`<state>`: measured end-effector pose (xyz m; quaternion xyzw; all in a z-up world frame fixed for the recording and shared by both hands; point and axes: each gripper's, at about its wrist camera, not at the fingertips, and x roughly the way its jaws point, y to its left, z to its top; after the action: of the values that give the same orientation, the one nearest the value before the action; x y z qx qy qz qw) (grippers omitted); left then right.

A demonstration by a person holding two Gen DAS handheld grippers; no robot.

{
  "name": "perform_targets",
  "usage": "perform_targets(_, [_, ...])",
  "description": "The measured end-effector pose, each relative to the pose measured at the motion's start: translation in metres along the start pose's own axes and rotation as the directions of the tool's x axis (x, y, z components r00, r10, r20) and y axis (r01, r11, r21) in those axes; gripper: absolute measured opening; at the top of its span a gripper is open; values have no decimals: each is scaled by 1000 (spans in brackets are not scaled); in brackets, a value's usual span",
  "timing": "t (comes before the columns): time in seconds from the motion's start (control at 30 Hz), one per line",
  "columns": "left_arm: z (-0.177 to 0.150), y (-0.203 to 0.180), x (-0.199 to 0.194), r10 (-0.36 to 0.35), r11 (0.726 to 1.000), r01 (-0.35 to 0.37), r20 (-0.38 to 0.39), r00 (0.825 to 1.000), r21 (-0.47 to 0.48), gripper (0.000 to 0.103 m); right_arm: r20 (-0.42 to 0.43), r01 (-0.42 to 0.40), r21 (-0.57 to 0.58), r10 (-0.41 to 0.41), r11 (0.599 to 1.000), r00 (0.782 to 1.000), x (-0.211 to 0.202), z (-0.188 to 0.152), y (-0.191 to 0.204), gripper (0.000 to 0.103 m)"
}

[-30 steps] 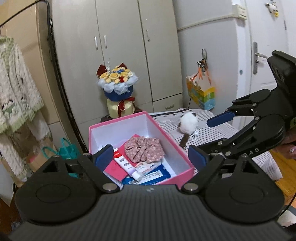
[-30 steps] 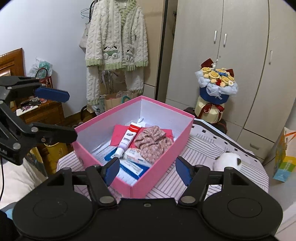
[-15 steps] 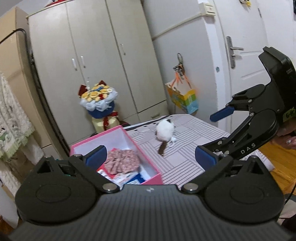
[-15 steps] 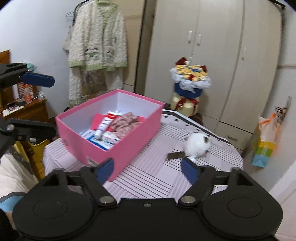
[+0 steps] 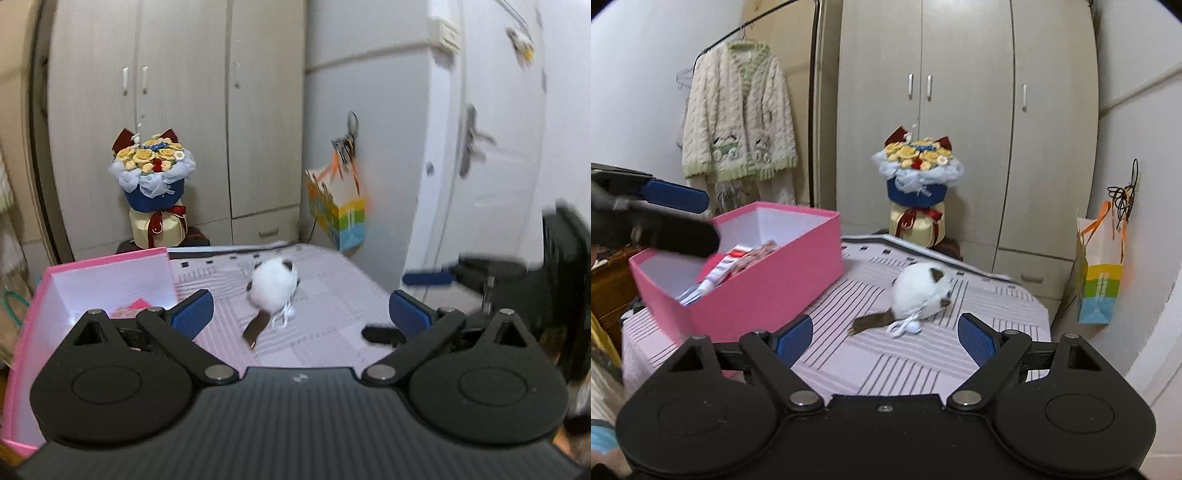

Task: Organize soft objects
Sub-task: 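Move the left tool to the white plush cat on the bed, then grasp the white plush cat with the left tool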

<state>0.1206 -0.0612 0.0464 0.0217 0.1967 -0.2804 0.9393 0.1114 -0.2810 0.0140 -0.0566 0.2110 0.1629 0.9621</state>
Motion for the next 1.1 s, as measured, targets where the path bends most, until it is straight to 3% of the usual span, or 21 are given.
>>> perform_targets(0.2, [8,9,50,-31,992,32,10,999,-121,100,6,-65,4,65,998,998,34,3,-29,89])
perform_targets(0.33, [6,13,91,-30,980,25,-24,999,-197,97,-17,-130,47,130,990,991,63,4,-47,89])
perform_targets(0.4, [6,20,112,-42,961,23,-61,997,-276,89,-65,-182,61,186,981,980,84,4,-55,84])
perform_targets(0.47, [9,27,133,-72,936,43,-71,995,-349,89,-65,-204,55,207,977,976,99,3,-61,82])
perform_targets(0.6, [14,32,167,-4,933,-35,-106,994,-358,88,-50,-206,67,210,976,976,124,2,-73,83])
perform_targets(0.73, [11,41,201,33,915,-102,-180,983,-391,81,-62,-213,102,220,972,974,149,2,-85,87])
perform_targets(0.9, [5,55,232,87,872,-185,-227,970,-453,78,-91,-220,114,231,969,969,180,1,-93,89])
perform_targets(1.03, [-4,63,248,68,840,-191,-250,966,-508,77,-131,-224,141,243,964,961,203,1,-98,89])
perform_targets(1.1, [-13,67,252,79,798,-219,-264,961,-561,77,-156,-254,151,277,955,948,211,-1,-98,89])
